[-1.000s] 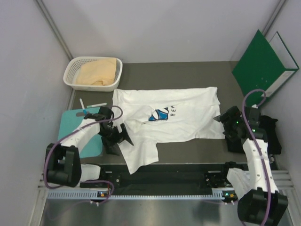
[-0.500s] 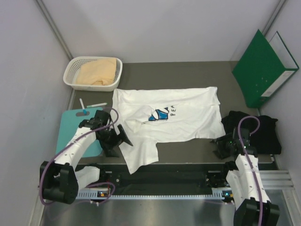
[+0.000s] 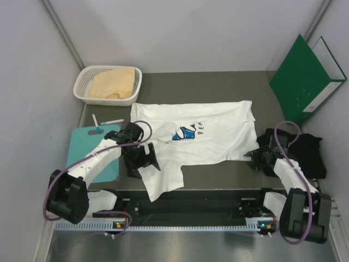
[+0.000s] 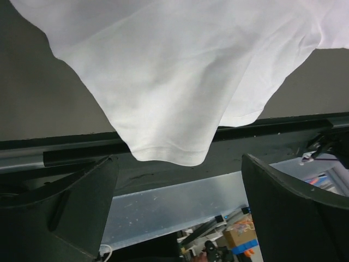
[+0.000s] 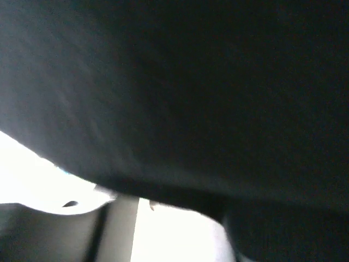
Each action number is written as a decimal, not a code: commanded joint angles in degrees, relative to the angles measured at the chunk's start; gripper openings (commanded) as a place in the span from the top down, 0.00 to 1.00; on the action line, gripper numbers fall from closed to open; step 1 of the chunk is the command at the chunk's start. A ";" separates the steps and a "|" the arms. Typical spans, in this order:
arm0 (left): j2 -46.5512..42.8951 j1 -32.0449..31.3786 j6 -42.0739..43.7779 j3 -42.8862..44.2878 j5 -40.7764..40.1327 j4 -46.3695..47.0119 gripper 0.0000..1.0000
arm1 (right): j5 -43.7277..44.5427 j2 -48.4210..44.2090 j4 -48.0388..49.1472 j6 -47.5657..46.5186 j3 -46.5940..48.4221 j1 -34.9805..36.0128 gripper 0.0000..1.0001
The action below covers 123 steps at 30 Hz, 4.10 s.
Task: Fold and stack the t-shirts
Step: Grap the side of the flattened tshirt closest away from the robot with both arms, then fold the other side of the tshirt into a rectangle
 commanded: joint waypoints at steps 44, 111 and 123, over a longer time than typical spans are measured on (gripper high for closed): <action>21.63 -40.49 3.13 9.52 -20.92 -3.95 0.38 | -0.86 18.36 12.53 -9.10 6.74 -5.15 1.00; 62.50 -6.47 16.67 80.62 -64.87 -29.88 1.00 | -6.32 57.30 -12.52 -36.96 67.30 3.99 0.00; 67.68 -5.42 20.70 88.62 -69.54 -20.39 0.97 | -11.06 53.34 -10.59 -39.86 63.26 3.91 0.00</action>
